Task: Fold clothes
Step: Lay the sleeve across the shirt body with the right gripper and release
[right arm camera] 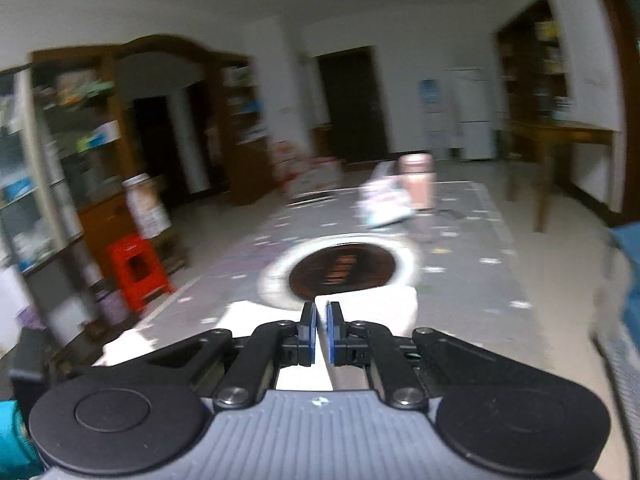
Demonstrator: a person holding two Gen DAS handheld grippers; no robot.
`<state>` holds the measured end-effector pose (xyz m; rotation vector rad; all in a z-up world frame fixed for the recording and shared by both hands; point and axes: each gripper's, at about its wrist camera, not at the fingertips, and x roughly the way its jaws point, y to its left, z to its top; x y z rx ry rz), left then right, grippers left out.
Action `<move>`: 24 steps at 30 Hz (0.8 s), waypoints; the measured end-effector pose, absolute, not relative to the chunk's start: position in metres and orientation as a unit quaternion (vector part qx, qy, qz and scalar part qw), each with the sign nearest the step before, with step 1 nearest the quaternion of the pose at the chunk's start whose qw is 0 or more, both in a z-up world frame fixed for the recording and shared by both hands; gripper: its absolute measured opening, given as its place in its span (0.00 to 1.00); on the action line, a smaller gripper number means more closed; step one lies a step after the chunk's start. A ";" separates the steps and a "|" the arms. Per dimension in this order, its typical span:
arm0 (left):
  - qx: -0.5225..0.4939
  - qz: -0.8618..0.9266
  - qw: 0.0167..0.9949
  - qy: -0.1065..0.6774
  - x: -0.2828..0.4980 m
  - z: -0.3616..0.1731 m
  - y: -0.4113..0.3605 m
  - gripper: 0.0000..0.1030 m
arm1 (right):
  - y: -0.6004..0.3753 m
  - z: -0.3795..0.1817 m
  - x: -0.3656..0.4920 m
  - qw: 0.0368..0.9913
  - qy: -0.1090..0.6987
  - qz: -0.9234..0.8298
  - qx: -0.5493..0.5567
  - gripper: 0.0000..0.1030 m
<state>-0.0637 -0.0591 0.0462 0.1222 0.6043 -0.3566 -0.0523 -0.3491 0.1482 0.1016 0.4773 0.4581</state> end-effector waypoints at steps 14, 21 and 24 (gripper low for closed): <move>0.028 -0.113 0.942 0.315 -0.082 0.035 -0.003 0.58 | -0.207 0.072 -0.031 0.857 0.346 0.382 0.012 0.12; 0.031 -0.127 0.944 0.303 -0.084 0.041 -0.008 0.58 | -0.242 0.078 -0.049 0.873 0.335 0.354 -0.007 0.24; 0.037 -0.147 0.943 0.297 -0.085 0.043 -0.018 0.57 | -0.272 0.074 -0.057 0.883 0.345 0.316 -0.021 0.24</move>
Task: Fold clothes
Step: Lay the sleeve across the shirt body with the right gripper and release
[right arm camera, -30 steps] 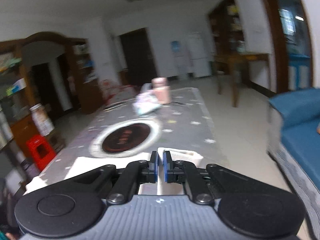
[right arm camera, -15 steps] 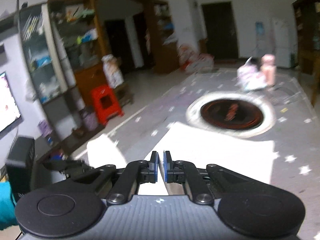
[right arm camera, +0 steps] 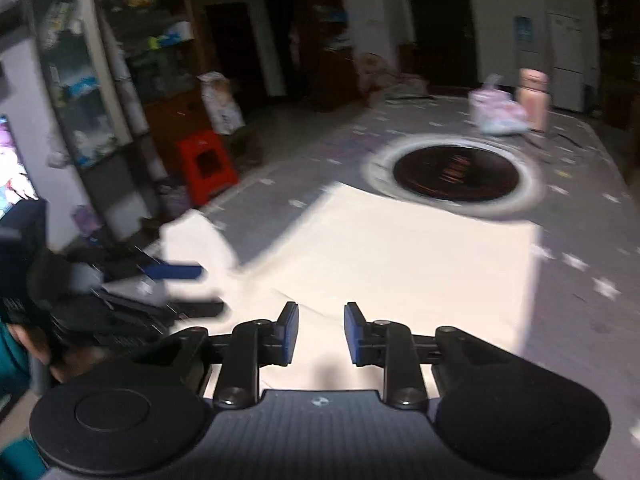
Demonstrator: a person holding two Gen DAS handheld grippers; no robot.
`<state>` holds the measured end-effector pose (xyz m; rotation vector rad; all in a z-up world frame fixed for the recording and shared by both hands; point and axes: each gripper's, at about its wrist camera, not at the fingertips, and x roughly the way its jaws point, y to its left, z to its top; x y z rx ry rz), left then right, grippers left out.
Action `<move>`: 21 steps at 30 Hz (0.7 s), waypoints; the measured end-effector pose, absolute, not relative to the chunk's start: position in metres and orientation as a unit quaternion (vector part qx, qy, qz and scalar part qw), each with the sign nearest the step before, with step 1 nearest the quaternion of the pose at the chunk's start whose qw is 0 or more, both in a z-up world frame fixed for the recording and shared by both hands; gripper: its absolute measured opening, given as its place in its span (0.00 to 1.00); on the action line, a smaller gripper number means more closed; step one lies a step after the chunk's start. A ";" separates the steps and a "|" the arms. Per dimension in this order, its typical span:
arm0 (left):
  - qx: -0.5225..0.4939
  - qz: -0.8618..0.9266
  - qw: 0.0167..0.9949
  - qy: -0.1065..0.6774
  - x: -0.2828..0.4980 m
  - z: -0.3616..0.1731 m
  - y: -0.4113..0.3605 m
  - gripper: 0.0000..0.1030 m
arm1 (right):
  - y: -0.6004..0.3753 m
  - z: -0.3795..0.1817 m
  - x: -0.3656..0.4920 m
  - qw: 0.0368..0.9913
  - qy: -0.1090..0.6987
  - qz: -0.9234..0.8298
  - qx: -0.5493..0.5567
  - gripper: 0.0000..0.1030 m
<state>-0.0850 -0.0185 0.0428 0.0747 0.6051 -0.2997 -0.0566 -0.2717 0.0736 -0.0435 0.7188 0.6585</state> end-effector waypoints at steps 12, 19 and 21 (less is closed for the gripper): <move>0.076 -0.192 0.927 0.313 -0.073 0.028 -0.057 0.26 | -0.341 0.029 -0.076 0.883 0.402 0.242 0.011 0.24; 0.082 -0.179 0.924 0.327 -0.066 0.021 -0.053 0.23 | -0.341 0.043 -0.068 0.891 0.382 0.245 -0.005 0.23; 0.082 -0.180 0.925 0.325 -0.066 0.022 -0.054 0.23 | -0.338 0.047 -0.060 0.895 0.371 0.248 -0.008 0.23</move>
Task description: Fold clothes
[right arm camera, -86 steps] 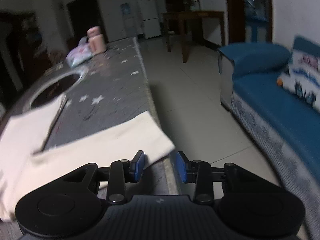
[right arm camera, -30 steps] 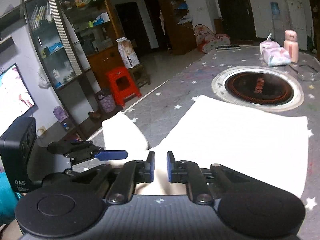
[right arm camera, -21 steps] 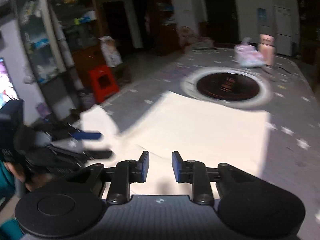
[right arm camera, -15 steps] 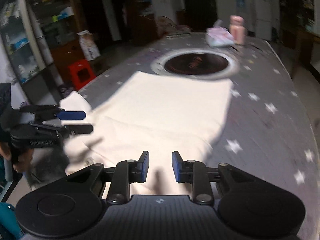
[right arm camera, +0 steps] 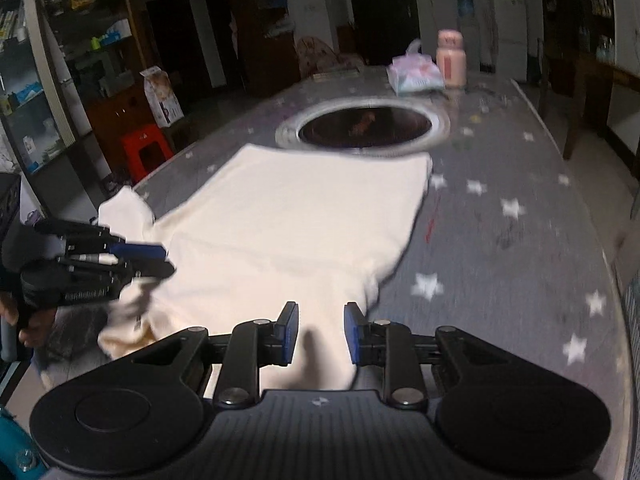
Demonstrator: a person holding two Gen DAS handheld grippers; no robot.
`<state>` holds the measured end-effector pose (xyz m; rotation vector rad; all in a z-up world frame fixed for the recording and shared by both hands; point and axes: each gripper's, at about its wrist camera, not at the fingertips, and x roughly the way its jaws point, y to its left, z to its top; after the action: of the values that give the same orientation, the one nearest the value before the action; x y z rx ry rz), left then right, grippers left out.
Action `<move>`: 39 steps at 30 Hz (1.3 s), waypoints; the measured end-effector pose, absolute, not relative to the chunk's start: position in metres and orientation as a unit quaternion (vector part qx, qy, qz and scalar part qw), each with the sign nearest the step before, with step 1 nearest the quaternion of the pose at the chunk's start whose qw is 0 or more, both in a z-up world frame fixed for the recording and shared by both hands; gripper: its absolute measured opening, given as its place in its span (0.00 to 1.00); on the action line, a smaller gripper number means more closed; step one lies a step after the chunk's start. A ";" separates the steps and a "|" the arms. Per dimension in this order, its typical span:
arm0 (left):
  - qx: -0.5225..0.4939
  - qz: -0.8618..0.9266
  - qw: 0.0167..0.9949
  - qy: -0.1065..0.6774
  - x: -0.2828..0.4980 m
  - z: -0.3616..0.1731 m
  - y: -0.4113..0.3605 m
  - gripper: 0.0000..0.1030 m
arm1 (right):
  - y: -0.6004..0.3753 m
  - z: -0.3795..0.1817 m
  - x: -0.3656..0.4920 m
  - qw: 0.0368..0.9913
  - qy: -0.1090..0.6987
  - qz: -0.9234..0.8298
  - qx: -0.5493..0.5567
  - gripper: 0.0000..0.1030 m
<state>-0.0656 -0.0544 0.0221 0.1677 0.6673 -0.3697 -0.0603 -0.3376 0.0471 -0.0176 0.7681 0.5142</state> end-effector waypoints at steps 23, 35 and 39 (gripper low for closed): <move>0.094 -0.178 0.925 0.322 -0.061 0.024 -0.055 0.26 | -0.278 0.031 -0.060 0.879 0.356 0.301 -0.097 0.21; 0.079 -0.147 0.933 0.320 -0.079 0.028 -0.032 0.32 | -0.219 0.025 -0.097 0.847 0.323 0.370 -0.201 0.23; 0.066 -0.107 0.940 0.317 -0.077 0.031 -0.009 0.32 | -0.218 0.033 -0.100 0.849 0.317 0.376 -0.192 0.24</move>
<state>-0.0767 -0.0089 0.0305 0.1348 0.6470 -0.2181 -0.1002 -0.2176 0.0329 -0.4043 0.6681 0.7919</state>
